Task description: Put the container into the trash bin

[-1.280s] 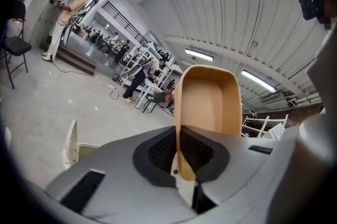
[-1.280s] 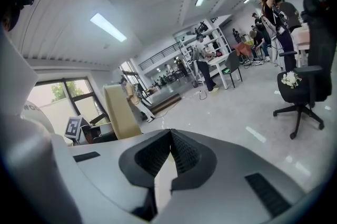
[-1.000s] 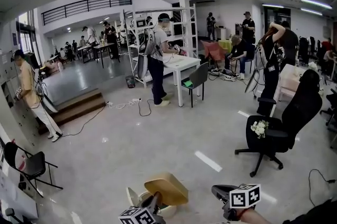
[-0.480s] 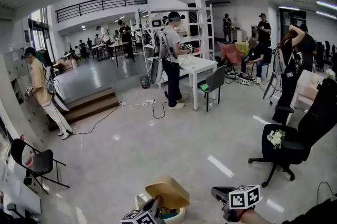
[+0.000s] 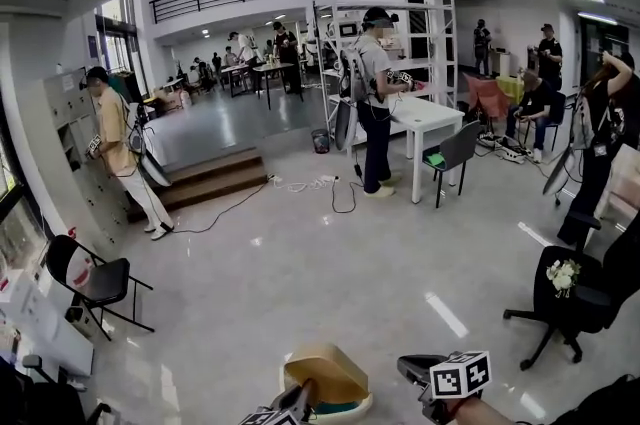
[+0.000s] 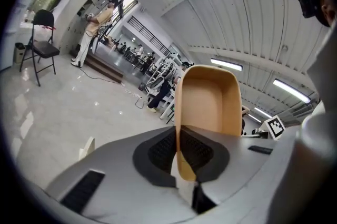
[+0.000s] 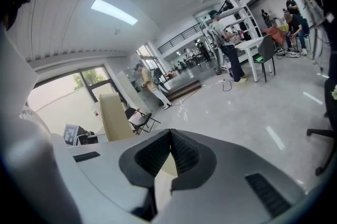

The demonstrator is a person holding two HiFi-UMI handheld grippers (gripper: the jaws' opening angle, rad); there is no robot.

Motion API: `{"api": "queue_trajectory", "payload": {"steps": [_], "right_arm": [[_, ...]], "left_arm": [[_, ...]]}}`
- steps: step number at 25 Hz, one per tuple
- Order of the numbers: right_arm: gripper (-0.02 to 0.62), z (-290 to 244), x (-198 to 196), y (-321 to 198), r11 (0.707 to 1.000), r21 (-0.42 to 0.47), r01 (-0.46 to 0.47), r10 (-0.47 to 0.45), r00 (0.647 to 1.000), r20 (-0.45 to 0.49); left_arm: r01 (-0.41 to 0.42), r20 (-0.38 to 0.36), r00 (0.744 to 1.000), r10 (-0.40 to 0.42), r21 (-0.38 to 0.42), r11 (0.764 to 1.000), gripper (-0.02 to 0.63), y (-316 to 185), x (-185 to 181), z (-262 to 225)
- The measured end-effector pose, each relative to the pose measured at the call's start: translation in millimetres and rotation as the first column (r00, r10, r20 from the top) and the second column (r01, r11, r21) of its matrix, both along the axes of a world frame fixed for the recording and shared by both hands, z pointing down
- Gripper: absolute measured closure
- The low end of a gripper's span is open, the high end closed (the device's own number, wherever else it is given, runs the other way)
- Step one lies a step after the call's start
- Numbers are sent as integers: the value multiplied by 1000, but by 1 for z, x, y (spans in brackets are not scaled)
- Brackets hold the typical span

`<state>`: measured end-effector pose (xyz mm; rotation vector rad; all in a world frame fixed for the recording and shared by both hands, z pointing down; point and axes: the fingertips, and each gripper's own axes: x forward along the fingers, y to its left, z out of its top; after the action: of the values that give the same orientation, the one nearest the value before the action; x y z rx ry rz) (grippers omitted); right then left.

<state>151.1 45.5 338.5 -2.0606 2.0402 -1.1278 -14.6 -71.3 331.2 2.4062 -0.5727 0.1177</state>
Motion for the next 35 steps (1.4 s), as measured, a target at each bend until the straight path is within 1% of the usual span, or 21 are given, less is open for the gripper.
{"api": "queue_trajectory", "payload": {"steps": [6,10,14,16,20,22,24,26,28,30,33,35], "right_arm": [[592,11,-6,-41,994,-5,108,-108,994,21],[592,10,9,-66,979,-8,203,-203,979,15],[592,12,30,-99,958,-8,288,-287,958,20],[592,14,34,-118,939,-10,344,-344,939,29],[592,19,38,-152,880,-32,474,-474,881,10],[592,24,39,-164,849,-45,527,-527,850,15],[592,31,43,-173,814,-52,578,-578,816,23],[592,35,46,-182,779,-45,625,-625,780,32],[592,34,42,-193,744,-29,667,-666,745,41],[592,33,34,-204,712,-21,701,-700,712,50],[592,33,23,-211,676,-11,737,-734,675,80],[592,34,15,-213,651,-6,759,-755,648,97]], "left_arm": [[137,10,991,-137,-12,990,577,-10,2,7],[223,18,975,-223,-18,975,577,-17,4,11],[303,27,953,-303,-24,953,577,-25,4,17],[342,32,940,-341,-27,939,577,-30,4,20],[426,40,904,-425,-34,904,577,-37,5,25],[480,41,877,-479,-39,876,577,-38,7,25],[543,41,840,-541,-42,839,577,-37,9,25],[601,42,799,-600,-27,799,577,-37,10,24],[654,45,755,-654,-2,756,577,-37,3,18],[706,55,706,-706,19,708,577,-36,-9,13],[769,62,634,-771,53,637,577,-32,-28,10],[796,68,597,-799,76,601,577,-28,-39,8]]}}
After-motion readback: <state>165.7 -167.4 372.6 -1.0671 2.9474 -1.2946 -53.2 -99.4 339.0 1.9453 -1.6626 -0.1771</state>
